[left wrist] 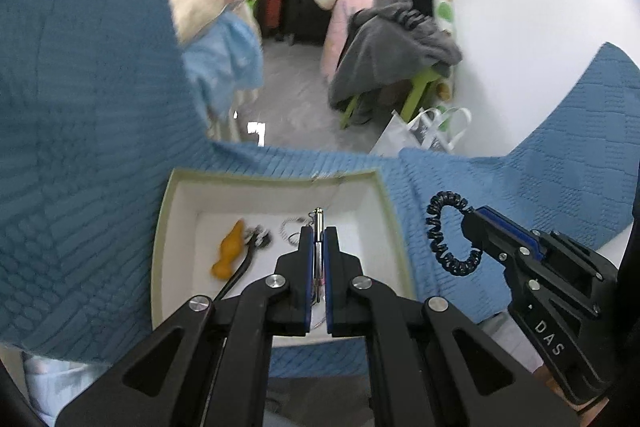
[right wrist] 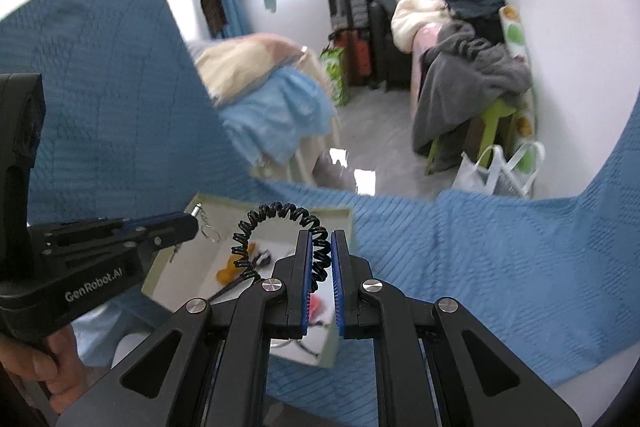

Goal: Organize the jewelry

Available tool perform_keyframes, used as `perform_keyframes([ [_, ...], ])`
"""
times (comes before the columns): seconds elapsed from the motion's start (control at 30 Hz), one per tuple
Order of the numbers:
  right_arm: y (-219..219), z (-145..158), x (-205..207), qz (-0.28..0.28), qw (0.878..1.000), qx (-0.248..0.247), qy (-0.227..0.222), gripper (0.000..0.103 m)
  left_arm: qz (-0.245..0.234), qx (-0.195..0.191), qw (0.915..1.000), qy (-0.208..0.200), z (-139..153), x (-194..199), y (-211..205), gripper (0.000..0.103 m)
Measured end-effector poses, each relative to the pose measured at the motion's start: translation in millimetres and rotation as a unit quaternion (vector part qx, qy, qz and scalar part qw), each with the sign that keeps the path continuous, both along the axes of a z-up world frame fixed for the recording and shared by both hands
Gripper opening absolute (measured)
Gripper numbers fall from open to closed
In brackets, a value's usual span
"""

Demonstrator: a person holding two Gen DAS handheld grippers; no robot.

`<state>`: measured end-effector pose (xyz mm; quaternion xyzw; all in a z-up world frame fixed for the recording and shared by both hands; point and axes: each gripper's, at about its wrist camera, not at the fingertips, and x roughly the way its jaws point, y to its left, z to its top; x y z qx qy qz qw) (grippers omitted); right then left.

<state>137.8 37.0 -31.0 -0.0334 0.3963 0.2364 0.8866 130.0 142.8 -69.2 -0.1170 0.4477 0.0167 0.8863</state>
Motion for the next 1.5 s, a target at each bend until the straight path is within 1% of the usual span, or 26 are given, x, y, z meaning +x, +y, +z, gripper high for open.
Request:
perform_keyframes([
  [0.2,18,-32,-2,0.011,0.999,-0.017,0.027,0.007,0.022,-0.016,0.9993,0.024,-31,-6,25,0.004],
  [0.27,23,-40,-3,0.014,0.999,-0.024,0.037,0.008,0.027,-0.028,0.9989,0.029,-39,-5,29,0.004],
  [0.47,30,-60,-2,0.018,0.997,-0.040,0.057,0.008,0.024,-0.033,0.9981,0.046,-62,-5,34,0.004],
  [0.63,31,-73,-2,0.020,0.996,-0.043,0.075,0.008,0.023,-0.032,0.9975,0.058,-73,-5,34,0.004],
  [0.73,29,-73,-1,0.020,0.996,-0.036,0.081,0.009,0.023,-0.034,0.9972,0.063,-72,-5,35,0.005],
  [0.77,27,-71,0,0.018,0.996,-0.035,0.082,0.011,0.021,-0.036,0.9969,0.067,-71,-5,35,0.006],
  [0.83,25,-66,2,0.018,0.996,-0.026,0.082,0.031,0.021,-0.033,0.9966,0.073,-67,-4,35,0.027],
  [0.87,23,-62,3,0.019,0.996,-0.020,0.079,0.031,0.025,-0.030,0.9968,0.070,-62,-5,36,0.047],
  [0.9,22,-57,3,0.019,0.997,-0.015,0.075,0.031,0.027,-0.027,0.9975,0.058,-55,-7,36,0.057],
  [0.93,19,-49,3,0.018,0.998,-0.011,0.066,0.031,0.028,-0.024,0.9983,0.046,-48,-10,35,0.058],
  [1.03,13,-25,2,0.016,0.999,-0.001,0.043,0.031,0.026,-0.014,0.9992,0.026,-22,-16,32,0.058],
  [1.13,6,9,-3,0.014,1.000,0.019,0.013,0.031,0.027,0.003,0.9996,-0.001,11,-24,26,0.059],
  [1.2,0,39,-9,0.014,0.999,0.032,-0.015,0.031,0.029,0.017,0.9992,-0.024,36,-31,22,0.062],
  [1.23,-3,52,-13,0.015,0.999,0.039,-0.028,0.031,0.029,0.022,0.9985,-0.039,51,-37,19,0.062],
  [1.37,-14,98,-33,0.021,0.995,0.059,-0.077,0.032,0.030,0.034,0.9952,-0.086,95,-55,9,0.064],
  [1.5,-25,130,-54,0.026,0.991,0.071,-0.113,0.033,0.031,0.048,0.9910,-0.121,129,-76,-2,0.065],
])
